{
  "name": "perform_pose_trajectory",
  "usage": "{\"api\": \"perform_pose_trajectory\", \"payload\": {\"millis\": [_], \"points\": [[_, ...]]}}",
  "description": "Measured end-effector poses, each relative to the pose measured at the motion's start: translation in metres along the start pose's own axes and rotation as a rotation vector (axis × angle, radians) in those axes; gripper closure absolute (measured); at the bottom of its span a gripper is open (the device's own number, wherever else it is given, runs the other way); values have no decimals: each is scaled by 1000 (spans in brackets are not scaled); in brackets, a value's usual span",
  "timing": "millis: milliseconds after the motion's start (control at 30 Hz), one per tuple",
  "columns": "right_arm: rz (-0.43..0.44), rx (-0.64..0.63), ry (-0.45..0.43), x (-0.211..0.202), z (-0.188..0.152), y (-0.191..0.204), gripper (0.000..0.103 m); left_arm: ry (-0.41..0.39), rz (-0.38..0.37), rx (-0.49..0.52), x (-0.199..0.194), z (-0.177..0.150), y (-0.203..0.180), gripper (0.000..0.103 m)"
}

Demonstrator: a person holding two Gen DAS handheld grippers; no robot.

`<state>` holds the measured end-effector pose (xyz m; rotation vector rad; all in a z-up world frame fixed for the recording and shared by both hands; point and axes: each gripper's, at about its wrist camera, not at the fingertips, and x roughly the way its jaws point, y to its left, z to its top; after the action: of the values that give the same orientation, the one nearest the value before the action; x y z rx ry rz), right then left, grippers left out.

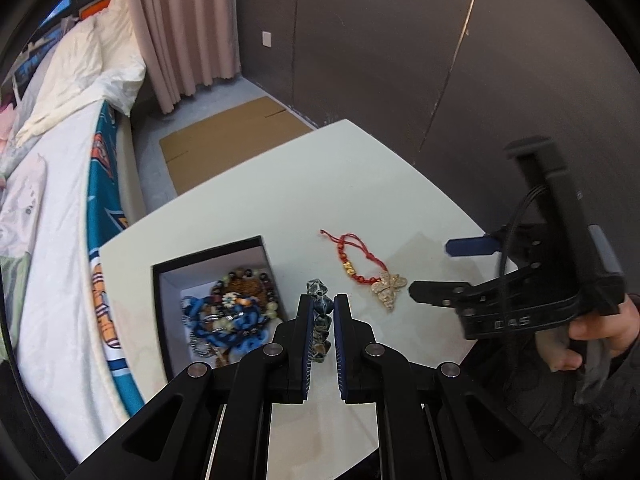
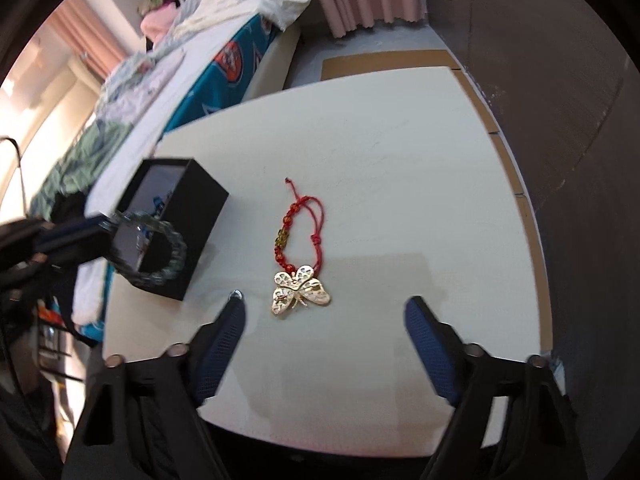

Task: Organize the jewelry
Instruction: 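Lower the bead bracelet into the box with the left gripper while the right gripper grasps the gold butterfly pendant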

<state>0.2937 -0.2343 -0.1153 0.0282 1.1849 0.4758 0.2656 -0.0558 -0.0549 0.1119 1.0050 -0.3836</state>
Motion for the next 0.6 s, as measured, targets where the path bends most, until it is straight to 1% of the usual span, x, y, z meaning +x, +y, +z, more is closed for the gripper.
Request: {"api": "perform_pose_trajectory", "payload": {"millis": [67,200,233,333,400,433,500,567,600], "points": [[-7,-28,2,6,1,7,27,-9,7,-7,-7,-1,4,93],[-50,-66,31,20,3,18,27,-28,18,-24,-18,-1,13,93],[-60,-76,36,24,3,20,29,-32,22,-25,-21,-1,14,93],[-94,-98,58,34,5,23,37,-42,31,-31,-28,-1,19,93],[-143,-133,66,42,5,28,39,-49,39,-36,-32,-2,21,93],[-160,-153,56,42,5,32,44,-52,42,-39,-33,-3,23,93],[-178,-177,48,44,5,37,48,-58,47,-47,-37,-4,26,93],[-195,-187,38,42,5,38,67,-65,56,-59,-41,-5,29,93],[-185,-178,38,40,4,37,67,-68,59,-64,-43,-5,31,93]]}}
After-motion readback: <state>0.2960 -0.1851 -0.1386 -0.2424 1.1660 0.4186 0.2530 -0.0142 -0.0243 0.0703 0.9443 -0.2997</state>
